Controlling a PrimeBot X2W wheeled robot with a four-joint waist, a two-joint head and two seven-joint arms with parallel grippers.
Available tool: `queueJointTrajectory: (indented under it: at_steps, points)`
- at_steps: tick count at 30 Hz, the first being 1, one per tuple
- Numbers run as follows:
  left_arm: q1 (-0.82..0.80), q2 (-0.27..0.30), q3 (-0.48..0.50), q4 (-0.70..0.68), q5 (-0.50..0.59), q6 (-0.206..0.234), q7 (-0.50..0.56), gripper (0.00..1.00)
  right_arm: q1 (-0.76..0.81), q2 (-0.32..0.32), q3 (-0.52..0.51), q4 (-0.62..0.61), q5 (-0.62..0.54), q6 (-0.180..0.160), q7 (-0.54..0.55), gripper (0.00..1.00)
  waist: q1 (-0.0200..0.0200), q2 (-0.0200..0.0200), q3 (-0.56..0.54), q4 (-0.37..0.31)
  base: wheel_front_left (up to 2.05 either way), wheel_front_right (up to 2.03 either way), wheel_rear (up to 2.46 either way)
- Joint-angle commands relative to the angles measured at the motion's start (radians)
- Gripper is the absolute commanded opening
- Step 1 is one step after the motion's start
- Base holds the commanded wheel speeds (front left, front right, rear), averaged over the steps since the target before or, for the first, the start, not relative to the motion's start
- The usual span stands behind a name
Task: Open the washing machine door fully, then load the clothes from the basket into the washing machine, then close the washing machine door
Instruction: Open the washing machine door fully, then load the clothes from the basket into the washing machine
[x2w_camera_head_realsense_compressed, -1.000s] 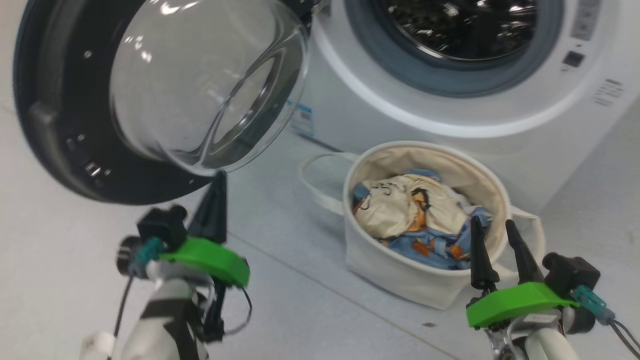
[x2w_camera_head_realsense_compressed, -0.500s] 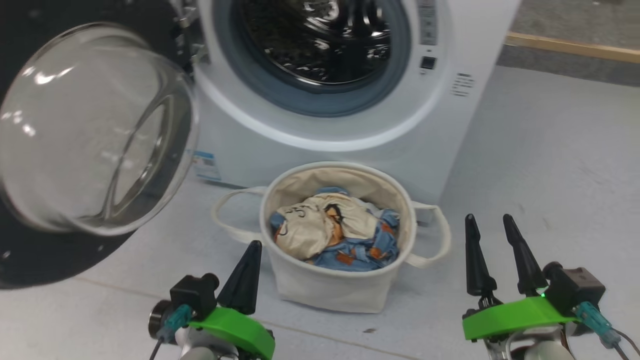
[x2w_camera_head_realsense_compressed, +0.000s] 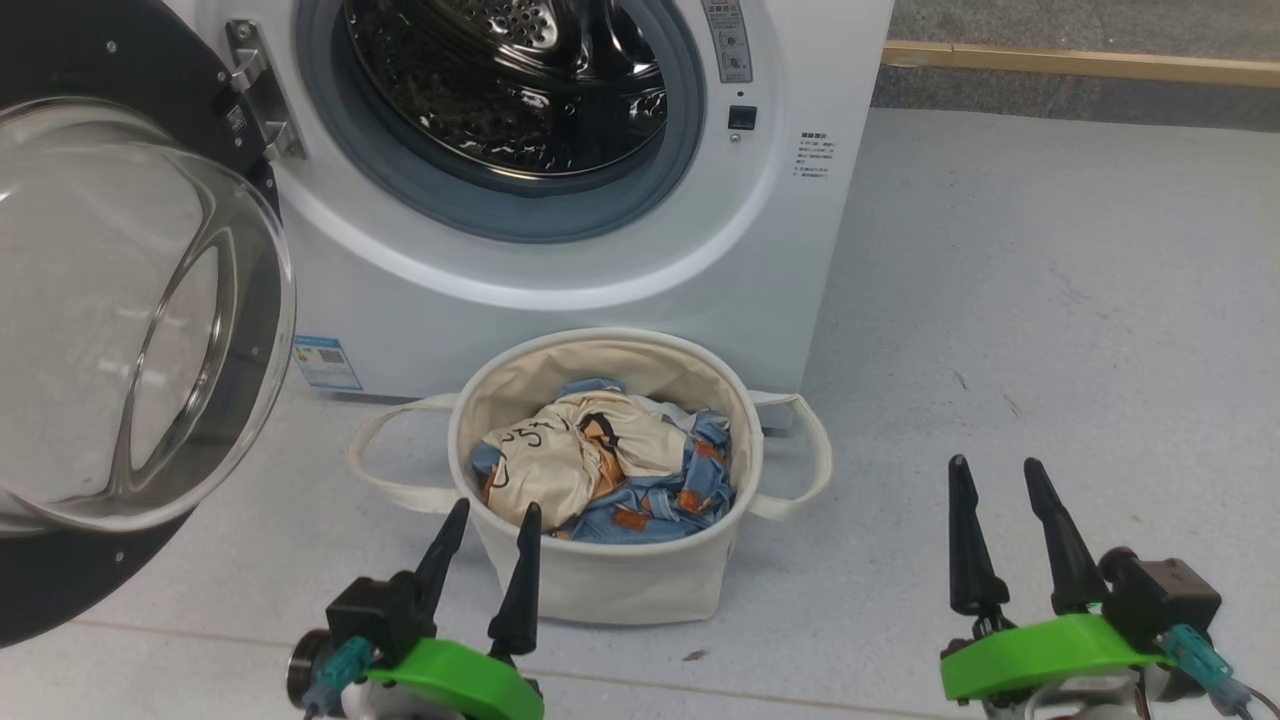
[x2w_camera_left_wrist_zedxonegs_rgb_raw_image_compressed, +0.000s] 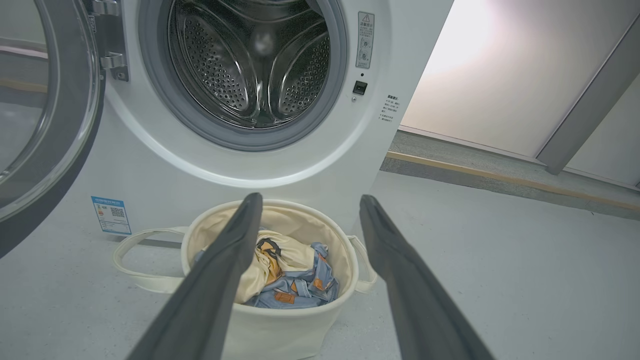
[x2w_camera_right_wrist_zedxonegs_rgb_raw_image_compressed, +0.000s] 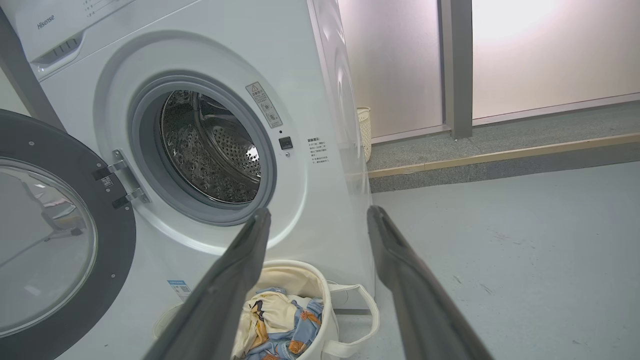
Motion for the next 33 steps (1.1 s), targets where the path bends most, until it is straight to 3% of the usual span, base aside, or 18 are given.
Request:
queueJointTrajectory:
  at_steps: [1,9,20,29,33]
  points:
    - [-0.024,0.012,0.033,-0.039,-0.009,0.006,-0.005,1.00,-0.028,0.001,0.016,-0.026,0.001,0.001,-0.012,1.00,0.0000,0.0000,0.002,0.000,0.00,0.00,0.00]
    - [-0.019,0.012,0.022,-0.046,0.028,0.035,-0.005,1.00,-0.031,0.001,0.000,-0.005,0.004,0.001,-0.012,1.00,0.0000,0.0000,0.009,0.000,0.00,0.00,0.00]
    - [-0.026,0.012,-0.007,-0.001,-0.045,-0.011,-0.005,1.00,-0.037,0.001,0.014,0.025,0.015,0.001,-0.012,1.00,0.0000,0.0000,0.013,-0.002,0.18,-0.13,-0.04]
    - [-0.036,0.012,0.005,0.003,-0.054,0.014,-0.005,1.00,-0.037,0.001,0.018,0.035,0.021,0.001,-0.012,1.00,0.0000,0.0000,0.019,-0.001,1.14,-1.46,0.32]
    - [-0.041,0.012,-0.011,-0.014,-0.014,-0.001,-0.005,1.00,-0.043,0.001,0.018,0.037,0.020,0.001,-0.012,1.00,0.0000,0.0000,0.028,0.004,1.81,-1.98,0.17]
